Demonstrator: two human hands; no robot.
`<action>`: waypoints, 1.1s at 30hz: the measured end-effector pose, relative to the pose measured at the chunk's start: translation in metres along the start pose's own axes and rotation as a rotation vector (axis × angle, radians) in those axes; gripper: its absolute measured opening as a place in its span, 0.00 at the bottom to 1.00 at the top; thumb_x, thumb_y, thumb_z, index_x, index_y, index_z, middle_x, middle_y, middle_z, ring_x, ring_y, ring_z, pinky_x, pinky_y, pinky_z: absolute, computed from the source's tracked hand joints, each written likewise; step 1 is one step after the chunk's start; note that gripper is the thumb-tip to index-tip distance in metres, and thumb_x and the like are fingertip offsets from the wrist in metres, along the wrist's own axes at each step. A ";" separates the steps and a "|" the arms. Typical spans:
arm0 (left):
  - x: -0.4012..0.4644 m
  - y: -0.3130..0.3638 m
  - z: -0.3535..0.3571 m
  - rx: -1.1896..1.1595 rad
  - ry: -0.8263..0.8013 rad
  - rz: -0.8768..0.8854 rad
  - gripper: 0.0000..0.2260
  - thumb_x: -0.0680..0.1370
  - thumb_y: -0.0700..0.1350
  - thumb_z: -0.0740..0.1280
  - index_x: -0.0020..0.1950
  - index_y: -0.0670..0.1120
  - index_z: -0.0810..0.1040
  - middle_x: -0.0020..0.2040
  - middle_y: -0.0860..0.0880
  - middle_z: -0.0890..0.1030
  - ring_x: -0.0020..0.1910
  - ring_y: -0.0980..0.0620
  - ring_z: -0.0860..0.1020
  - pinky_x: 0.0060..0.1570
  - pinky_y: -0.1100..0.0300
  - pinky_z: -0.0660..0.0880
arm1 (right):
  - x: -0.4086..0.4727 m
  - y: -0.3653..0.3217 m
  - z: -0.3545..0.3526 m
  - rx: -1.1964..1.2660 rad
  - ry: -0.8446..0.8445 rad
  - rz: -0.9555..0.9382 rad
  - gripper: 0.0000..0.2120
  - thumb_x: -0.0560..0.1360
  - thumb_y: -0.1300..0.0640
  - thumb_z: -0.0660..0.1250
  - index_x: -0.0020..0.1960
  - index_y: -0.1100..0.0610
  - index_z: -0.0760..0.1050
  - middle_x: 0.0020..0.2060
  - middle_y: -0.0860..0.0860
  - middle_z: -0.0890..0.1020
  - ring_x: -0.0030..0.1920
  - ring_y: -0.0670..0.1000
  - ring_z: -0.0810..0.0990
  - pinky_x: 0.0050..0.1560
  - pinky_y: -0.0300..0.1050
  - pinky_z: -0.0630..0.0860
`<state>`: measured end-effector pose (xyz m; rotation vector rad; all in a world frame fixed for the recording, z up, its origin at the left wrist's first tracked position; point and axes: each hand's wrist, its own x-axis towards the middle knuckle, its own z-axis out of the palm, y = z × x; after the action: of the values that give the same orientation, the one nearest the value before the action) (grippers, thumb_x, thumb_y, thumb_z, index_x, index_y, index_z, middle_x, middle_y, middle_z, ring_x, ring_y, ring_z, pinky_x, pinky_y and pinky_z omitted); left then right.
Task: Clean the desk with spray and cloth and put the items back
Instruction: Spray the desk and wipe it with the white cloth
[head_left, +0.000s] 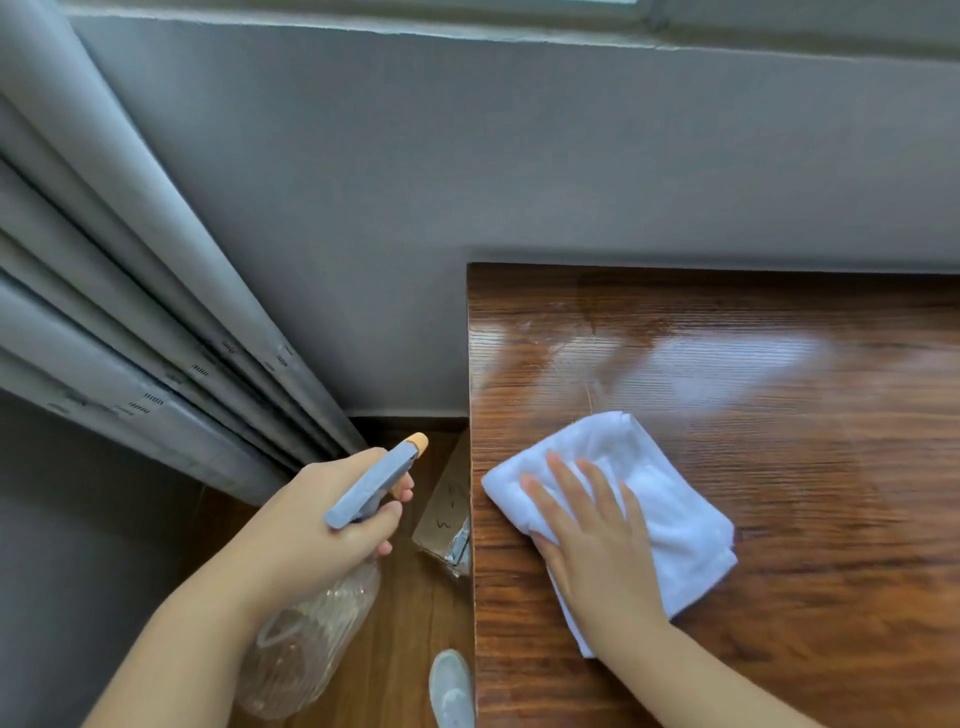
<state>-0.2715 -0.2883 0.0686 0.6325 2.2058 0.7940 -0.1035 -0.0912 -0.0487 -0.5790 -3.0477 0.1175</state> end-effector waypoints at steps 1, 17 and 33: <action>0.001 0.000 0.000 -0.008 0.003 -0.005 0.06 0.79 0.45 0.67 0.52 0.56 0.78 0.50 0.55 0.83 0.40 0.55 0.85 0.47 0.56 0.82 | 0.013 -0.004 0.001 0.000 -0.006 -0.030 0.22 0.75 0.47 0.53 0.68 0.45 0.68 0.71 0.49 0.70 0.69 0.56 0.66 0.65 0.58 0.61; 0.017 0.011 -0.009 -0.014 0.051 0.006 0.05 0.79 0.44 0.67 0.50 0.56 0.78 0.49 0.54 0.84 0.39 0.55 0.85 0.48 0.54 0.82 | 0.150 0.072 -0.007 0.081 -0.010 0.220 0.19 0.82 0.47 0.52 0.73 0.45 0.64 0.75 0.48 0.63 0.72 0.54 0.61 0.68 0.57 0.61; 0.040 0.030 0.004 -0.052 0.057 -0.024 0.03 0.79 0.46 0.66 0.49 0.55 0.78 0.47 0.51 0.84 0.36 0.56 0.85 0.50 0.49 0.81 | 0.066 0.045 -0.003 0.047 0.009 -0.159 0.20 0.76 0.46 0.55 0.66 0.45 0.71 0.71 0.48 0.70 0.69 0.55 0.66 0.66 0.57 0.60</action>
<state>-0.2879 -0.2403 0.0693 0.5627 2.2326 0.8640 -0.1486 -0.0253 -0.0475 -0.3319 -3.0576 0.1795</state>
